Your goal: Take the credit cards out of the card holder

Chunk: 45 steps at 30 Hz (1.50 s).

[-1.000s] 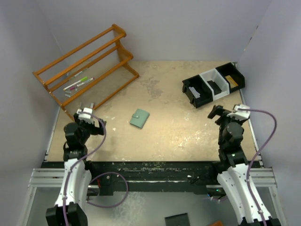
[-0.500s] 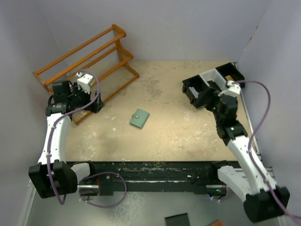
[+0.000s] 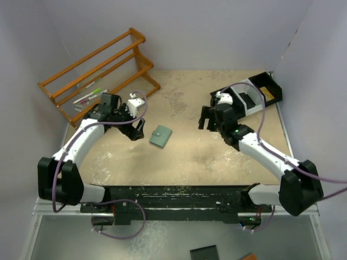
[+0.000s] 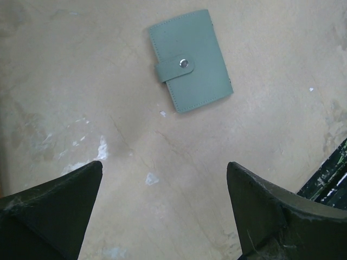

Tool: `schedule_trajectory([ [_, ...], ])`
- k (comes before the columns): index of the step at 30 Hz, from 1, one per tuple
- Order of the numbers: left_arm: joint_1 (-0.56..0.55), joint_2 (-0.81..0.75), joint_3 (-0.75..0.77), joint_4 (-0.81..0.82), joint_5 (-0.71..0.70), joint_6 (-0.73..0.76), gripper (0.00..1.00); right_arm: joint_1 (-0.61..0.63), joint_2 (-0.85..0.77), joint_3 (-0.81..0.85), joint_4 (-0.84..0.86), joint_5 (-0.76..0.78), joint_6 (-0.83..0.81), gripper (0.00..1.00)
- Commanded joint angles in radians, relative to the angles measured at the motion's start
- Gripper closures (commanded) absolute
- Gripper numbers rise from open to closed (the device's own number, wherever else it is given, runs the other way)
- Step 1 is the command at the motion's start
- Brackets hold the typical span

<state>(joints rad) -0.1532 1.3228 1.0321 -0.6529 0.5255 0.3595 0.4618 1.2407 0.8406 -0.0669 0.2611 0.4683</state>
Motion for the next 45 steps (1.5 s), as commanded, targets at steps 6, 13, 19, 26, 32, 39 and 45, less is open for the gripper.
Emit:
schedule_trajectory([
  [6, -0.139, 0.246, 0.090, 0.130, -0.073, -0.014, 0.01, 0.181, 0.219, 0.062, 0.081, -0.064, 0.159, 0.12],
  [13, -0.191, 0.391, 0.145, 0.190, -0.088, -0.025, 0.01, 0.009, 0.215, 0.293, -0.121, -0.015, 0.049, 0.09],
  [19, -0.225, 0.500, 0.199, 0.226, -0.062, -0.050, 0.01, -0.110, 0.218, 0.391, -0.200, -0.014, -0.042, 0.09],
  [26, -0.263, 0.631, 0.277, 0.225, -0.093, -0.040, 0.02, -0.206, 0.181, 0.333, -0.200, -0.025, -0.049, 0.09],
  [32, -0.264, 0.672, 0.279, 0.219, -0.084, -0.031, 0.40, -0.269, 0.202, 0.349, -0.202, -0.018, -0.085, 0.08],
  [39, -0.263, 0.578, 0.240, 0.211, -0.049, -0.053, 0.83, -0.272, 0.309, 0.403, -0.195, -0.009, -0.132, 0.10],
  [45, -0.264, 0.465, 0.244, 0.152, -0.021, -0.062, 1.00, -0.275, 0.382, 0.428, -0.179, 0.002, -0.180, 0.14],
])
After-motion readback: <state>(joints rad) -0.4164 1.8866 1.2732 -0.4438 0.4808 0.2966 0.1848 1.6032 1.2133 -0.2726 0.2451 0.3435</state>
